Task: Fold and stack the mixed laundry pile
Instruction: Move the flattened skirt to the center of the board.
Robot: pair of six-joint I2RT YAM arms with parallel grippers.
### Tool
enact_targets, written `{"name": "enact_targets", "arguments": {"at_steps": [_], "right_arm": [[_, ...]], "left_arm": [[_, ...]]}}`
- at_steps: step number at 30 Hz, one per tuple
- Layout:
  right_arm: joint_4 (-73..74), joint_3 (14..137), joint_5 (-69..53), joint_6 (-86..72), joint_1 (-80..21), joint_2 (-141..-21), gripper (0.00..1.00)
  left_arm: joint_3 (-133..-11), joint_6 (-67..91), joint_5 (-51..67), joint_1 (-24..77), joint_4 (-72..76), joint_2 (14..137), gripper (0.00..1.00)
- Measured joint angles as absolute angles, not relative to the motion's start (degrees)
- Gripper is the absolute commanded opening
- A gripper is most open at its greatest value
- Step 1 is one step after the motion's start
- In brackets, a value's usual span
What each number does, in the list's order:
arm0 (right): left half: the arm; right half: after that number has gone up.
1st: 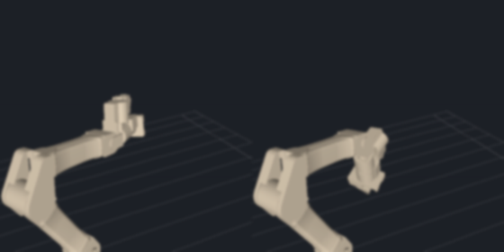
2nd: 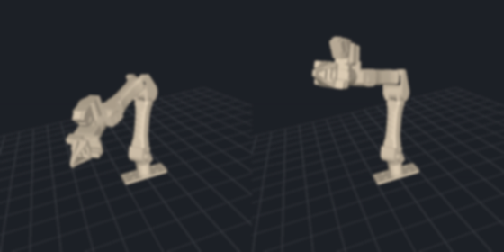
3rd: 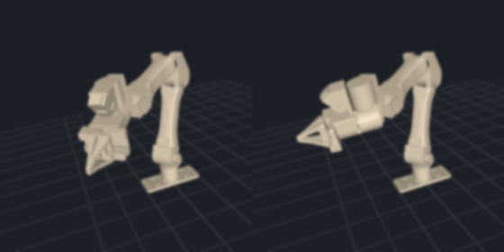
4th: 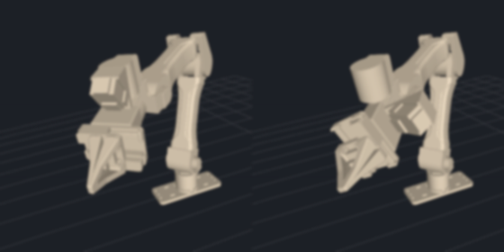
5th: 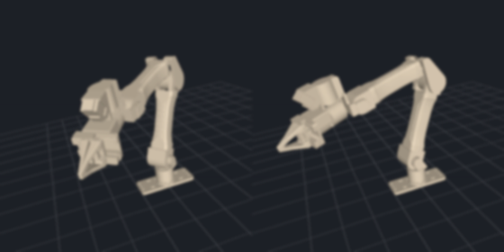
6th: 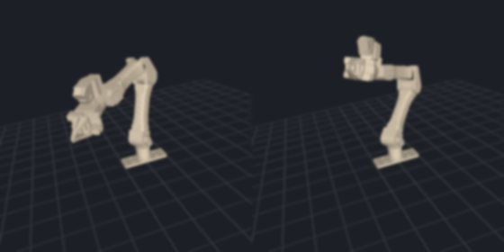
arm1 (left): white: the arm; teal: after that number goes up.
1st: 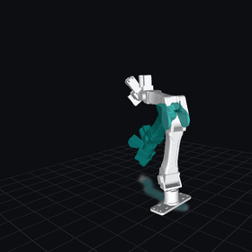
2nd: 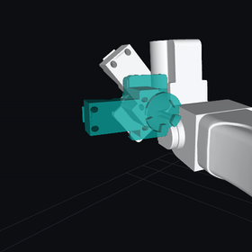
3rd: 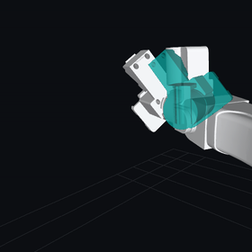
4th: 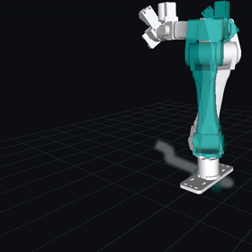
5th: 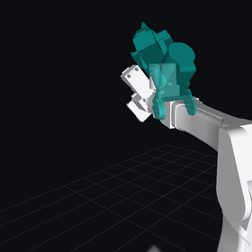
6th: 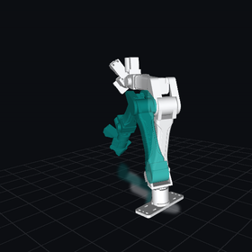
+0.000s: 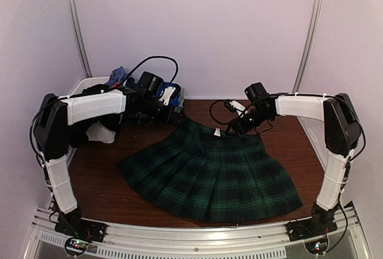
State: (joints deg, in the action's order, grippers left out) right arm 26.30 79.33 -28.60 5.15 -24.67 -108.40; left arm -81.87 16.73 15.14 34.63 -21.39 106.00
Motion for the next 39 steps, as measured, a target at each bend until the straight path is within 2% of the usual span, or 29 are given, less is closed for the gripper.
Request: {"name": "enact_targets", "arguments": {"at_steps": [7,10,12,16,19,23,28,30,33,36,39], "right_arm": [[33.93,87.99,-28.42,12.36,-23.90,-115.33,0.62],[35.86,89.27,-28.69,13.72,-23.11,-117.84,0.62],[36.93,89.80,-28.77,14.24,-22.72,-119.35,0.61],[38.33,90.41,-29.82,15.31,-22.61,-122.72,0.57],[38.35,90.63,-30.65,16.27,-23.31,-123.33,0.55],[38.13,90.37,-31.46,16.58,-25.65,-123.42,0.52],[36.64,87.96,-33.43,16.53,-30.04,-122.32,0.45],[36.51,85.78,-33.89,16.08,-31.64,-120.92,0.38],[37.04,82.70,-34.33,15.79,-33.23,-118.24,0.25],[37.80,81.73,-34.46,14.96,-33.06,-115.59,0.23],[37.78,81.80,-34.44,14.79,-32.29,-112.90,0.22]], "left_arm": [[-107.96,11.25,15.66,34.52,-26.59,123.57,0.91],[-110.93,10.98,15.99,33.80,-28.18,127.17,0.91],[-110.48,10.98,16.27,33.26,-28.91,128.57,0.86],[-104.14,11.73,16.08,32.71,-28.29,128.64,0.77],[-92.25,13.91,15.00,32.69,-24.91,126.19,0.73],[-78.56,17.52,12.03,32.73,-20.21,118.26,0.69],[-64.71,22.33,7.42,32.62,-17.82,108.27,0.64],[-60.03,23.62,6.17,32.32,-18.04,104.22,0.65],[-56.27,24.08,5.28,31.59,-19.51,98.91,0.72],[-56.93,22.63,6.31,31.27,-20.10,93.73,0.79],[-62.00,18.02,9.87,31.29,-19.90,90.54,0.80]]}}
